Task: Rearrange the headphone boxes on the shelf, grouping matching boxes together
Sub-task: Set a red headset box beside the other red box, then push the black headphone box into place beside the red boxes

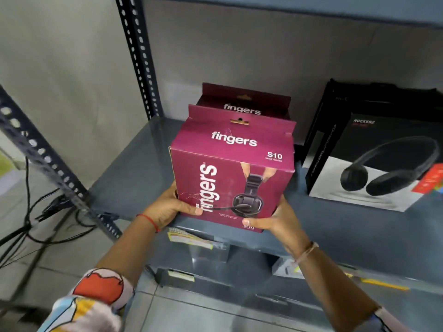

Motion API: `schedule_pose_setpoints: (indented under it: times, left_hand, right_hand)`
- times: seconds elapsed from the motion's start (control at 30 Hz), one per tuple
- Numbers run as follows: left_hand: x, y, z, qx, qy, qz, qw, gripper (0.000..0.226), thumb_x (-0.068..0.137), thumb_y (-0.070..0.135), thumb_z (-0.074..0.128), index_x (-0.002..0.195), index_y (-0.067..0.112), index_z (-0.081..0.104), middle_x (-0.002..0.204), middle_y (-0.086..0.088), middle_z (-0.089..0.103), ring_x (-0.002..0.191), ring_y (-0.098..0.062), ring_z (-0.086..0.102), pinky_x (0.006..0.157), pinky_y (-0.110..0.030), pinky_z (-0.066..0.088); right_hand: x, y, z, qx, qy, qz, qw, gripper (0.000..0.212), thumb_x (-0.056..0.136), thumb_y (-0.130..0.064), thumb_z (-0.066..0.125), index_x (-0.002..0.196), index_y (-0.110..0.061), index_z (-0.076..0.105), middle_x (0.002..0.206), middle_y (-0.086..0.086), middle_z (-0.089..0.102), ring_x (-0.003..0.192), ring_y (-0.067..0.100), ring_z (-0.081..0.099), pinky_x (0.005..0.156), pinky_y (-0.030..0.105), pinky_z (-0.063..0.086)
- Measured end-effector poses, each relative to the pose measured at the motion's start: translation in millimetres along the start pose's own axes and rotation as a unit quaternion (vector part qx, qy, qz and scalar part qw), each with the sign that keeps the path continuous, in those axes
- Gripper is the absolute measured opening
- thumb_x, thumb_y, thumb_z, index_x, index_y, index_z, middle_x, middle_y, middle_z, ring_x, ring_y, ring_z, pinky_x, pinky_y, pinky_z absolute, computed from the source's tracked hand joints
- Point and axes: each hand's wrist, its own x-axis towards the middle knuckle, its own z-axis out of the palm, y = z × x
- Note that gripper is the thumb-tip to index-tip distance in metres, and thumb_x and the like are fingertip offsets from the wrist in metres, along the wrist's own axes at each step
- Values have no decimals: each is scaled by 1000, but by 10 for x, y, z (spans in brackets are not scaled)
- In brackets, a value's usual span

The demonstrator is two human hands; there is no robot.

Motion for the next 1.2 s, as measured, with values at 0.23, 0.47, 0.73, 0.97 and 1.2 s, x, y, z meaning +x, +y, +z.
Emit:
schedule_pose_setpoints:
  times: [0.23,0.47,0.73,0.97,1.2]
  left_hand:
    - [-127,-12,25,2,-10,5,1000,108,26,8,86,125,-2,43,93,-1,73,85,-14,71,69,-20,56]
    - [-213,52,-34,30,-27,-5,999,136,23,30,95,140,13,26,125,-6,59,116,-22,58,89,-27,53]
    - [-1033,105,856,-76,453,135,878,47,54,58,72,89,29,62,57,17,68,50,19,54,52,4,41]
    - [-366,51,2817,-63,165,177,968,45,43,38,74,87,43,67,69,11,69,64,2,58,71,-8,45]
    - [1563,40,2843,-9,90,54,994,143,29,37,94,140,46,5,153,-1,29,136,-18,36,113,-45,31]
  right_hand:
    - [-104,50,53,2,12,-16,1000,108,50,1,88,142,-14,32,95,-20,73,89,-3,68,66,11,52]
    - [-289,6,27,42,17,-9,999,138,46,-24,93,145,-44,-2,158,-9,17,142,13,29,111,37,38]
    - [-867,327,-988,-70,233,-59,968,108,60,-60,75,143,-50,6,157,-26,5,147,5,8,120,49,16]
    - [-818,487,-2107,-94,316,4,944,119,58,-38,84,144,-33,3,151,-30,2,146,5,7,121,41,16]
    - [-41,396,-2989,5,248,15,969,122,64,19,71,149,-18,-9,125,-19,44,103,-3,56,84,17,48]
